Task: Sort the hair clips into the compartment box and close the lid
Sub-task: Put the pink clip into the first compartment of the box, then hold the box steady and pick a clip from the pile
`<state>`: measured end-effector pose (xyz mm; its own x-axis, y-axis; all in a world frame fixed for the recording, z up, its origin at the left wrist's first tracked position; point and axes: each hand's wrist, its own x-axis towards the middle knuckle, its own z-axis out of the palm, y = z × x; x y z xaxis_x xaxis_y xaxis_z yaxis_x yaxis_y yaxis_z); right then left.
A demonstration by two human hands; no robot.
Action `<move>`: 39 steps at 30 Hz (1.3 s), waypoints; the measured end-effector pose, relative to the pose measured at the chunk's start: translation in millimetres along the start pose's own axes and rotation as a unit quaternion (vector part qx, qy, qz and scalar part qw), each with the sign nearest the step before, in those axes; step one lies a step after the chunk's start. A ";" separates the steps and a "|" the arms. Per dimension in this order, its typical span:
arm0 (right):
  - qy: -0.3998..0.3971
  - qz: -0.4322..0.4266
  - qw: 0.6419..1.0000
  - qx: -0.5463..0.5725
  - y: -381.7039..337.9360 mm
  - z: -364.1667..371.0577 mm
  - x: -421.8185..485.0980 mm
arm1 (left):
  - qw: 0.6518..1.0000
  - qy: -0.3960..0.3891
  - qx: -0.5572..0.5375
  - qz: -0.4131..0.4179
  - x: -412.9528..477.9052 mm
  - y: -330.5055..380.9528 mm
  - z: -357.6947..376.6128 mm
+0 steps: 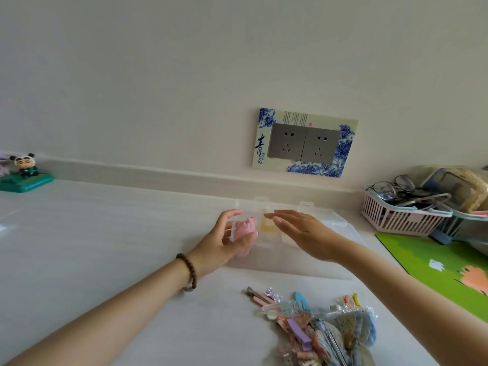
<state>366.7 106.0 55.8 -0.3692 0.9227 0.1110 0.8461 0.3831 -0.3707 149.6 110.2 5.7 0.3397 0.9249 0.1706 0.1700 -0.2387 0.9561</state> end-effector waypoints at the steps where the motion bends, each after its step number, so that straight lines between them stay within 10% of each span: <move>1: -0.001 0.001 1.000 0.001 -0.8 0.7 -1.9 | 1.000 0.005 0.011 0.010 -1.4 -0.8 1.1; 18: 0.092 -0.091 0.968 0.213 -52.3 -17.4 -64.9 | 0.996 0.072 0.024 0.045 -57.8 7.2 -4.7; 25: -0.120 -0.065 0.983 0.125 -38.6 -6.9 -137.6 | 0.998 0.039 0.023 0.053 -70.2 -5.0 2.3; 39: 0.060 -0.093 0.973 0.204 -44.8 -2.3 -115.9 | 0.994 0.073 0.006 0.080 -70.1 -2.2 8.4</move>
<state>372.4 -18.0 61.7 -0.4327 0.8469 0.3091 0.5363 0.5174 -0.6668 133.2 43.4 -10.4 0.2256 0.9075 0.3543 0.1367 -0.3896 0.9108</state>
